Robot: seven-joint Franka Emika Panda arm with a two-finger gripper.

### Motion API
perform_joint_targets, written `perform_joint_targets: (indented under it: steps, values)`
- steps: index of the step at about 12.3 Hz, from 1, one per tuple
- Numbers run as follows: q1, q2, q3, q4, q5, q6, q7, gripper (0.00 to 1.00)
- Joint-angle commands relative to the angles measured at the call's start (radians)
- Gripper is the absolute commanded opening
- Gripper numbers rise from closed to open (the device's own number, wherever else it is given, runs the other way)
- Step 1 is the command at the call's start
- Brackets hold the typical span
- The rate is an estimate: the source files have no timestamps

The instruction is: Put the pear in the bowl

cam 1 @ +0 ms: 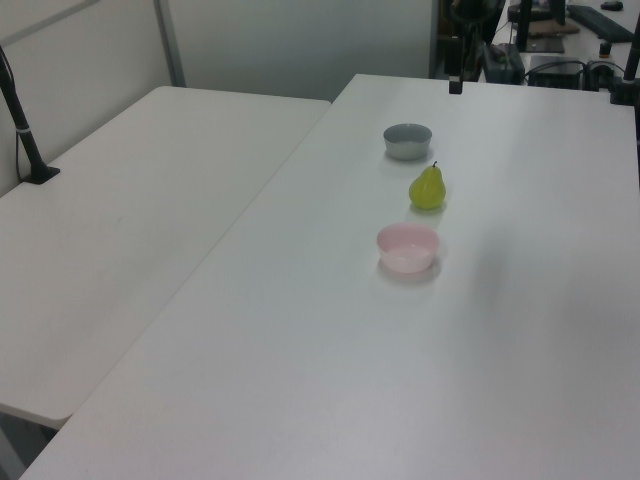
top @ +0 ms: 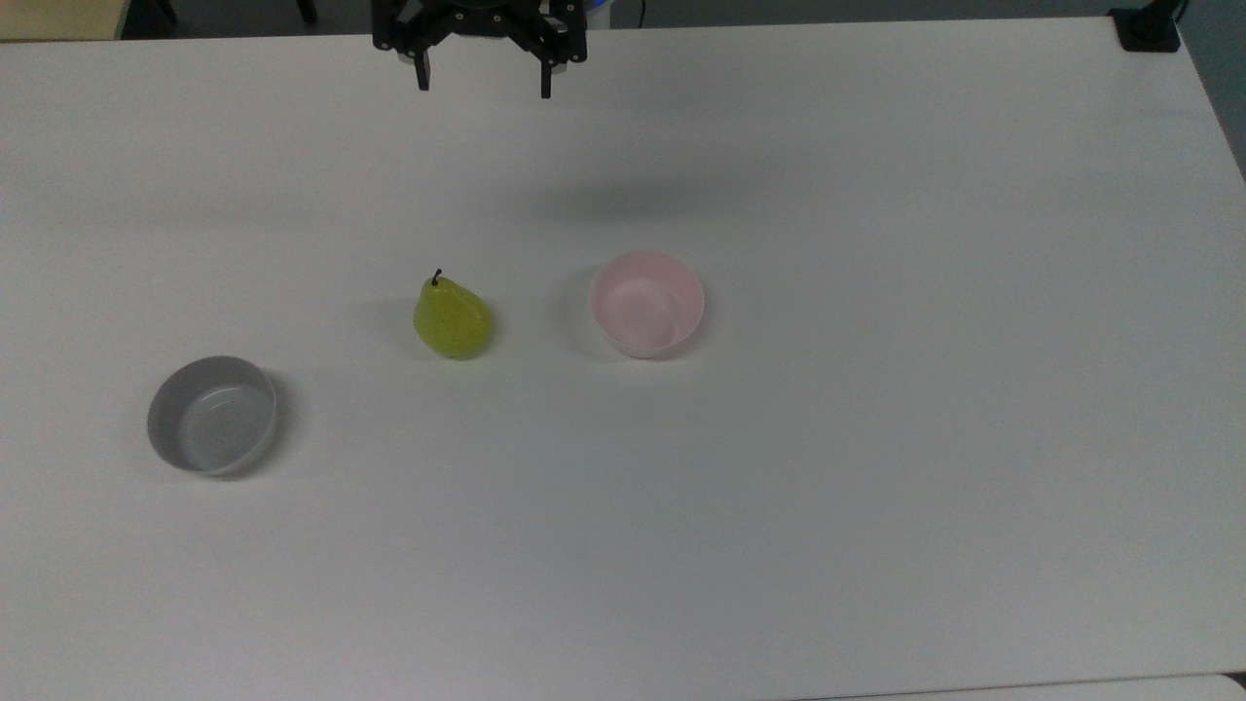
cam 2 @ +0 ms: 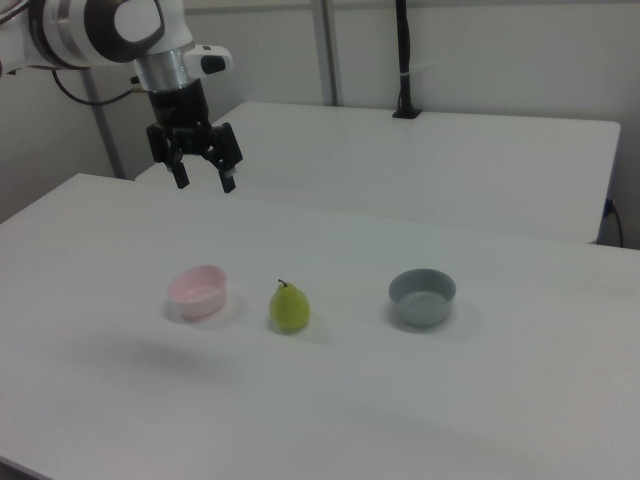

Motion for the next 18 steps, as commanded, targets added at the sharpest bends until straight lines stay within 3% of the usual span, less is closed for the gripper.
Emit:
perform_joint_targets:
  steps: [1,4,8,18]
  values:
    - [-0.03,0.019,-0.002,-0.02,0.021,0.048,-0.123,1.0]
    - [-0.05,0.042,-0.004,-0.04,0.021,0.052,-0.185,1.0]
    - [-0.067,0.054,-0.004,-0.141,0.015,0.193,-0.194,1.0]
    - [-0.106,0.283,-0.01,-0.154,0.001,0.408,-0.177,1.0]
